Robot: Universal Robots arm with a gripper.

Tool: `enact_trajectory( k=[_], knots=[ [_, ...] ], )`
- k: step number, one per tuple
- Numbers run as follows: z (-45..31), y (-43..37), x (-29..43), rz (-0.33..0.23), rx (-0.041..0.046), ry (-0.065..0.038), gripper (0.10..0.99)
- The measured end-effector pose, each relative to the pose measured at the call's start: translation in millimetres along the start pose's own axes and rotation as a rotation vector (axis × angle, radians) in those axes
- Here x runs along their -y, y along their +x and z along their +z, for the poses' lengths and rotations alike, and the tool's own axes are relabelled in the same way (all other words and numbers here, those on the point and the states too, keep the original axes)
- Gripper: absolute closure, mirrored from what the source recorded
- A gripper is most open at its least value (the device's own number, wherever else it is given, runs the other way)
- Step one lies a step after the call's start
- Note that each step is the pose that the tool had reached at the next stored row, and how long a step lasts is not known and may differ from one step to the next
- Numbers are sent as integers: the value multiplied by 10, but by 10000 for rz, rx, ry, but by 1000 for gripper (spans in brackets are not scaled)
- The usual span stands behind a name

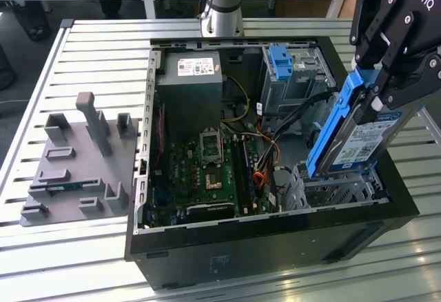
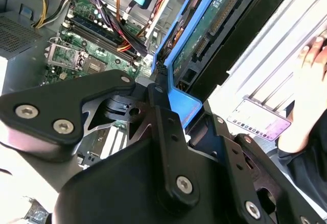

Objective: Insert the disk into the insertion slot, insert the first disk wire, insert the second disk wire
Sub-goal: 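Insert the disk into the insertion slot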

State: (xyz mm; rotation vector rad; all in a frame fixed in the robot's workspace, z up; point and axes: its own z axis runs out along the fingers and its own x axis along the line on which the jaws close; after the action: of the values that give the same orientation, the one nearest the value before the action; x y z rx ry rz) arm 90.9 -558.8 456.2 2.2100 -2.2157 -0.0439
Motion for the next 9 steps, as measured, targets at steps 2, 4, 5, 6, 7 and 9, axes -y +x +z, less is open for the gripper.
enact_trajectory(
  k=[2,4,5,6,7,9],
  knots=[
    [16,-4,-5,0,44,3,722],
    [30,-5,-19,-1,101,29,722],
    [37,-5,-26,-5,111,48,722],
    [44,-5,-31,-7,117,63,722],
    [52,-5,-34,-8,120,72,722],
    [66,-7,-38,-9,124,83,722]
  ],
)
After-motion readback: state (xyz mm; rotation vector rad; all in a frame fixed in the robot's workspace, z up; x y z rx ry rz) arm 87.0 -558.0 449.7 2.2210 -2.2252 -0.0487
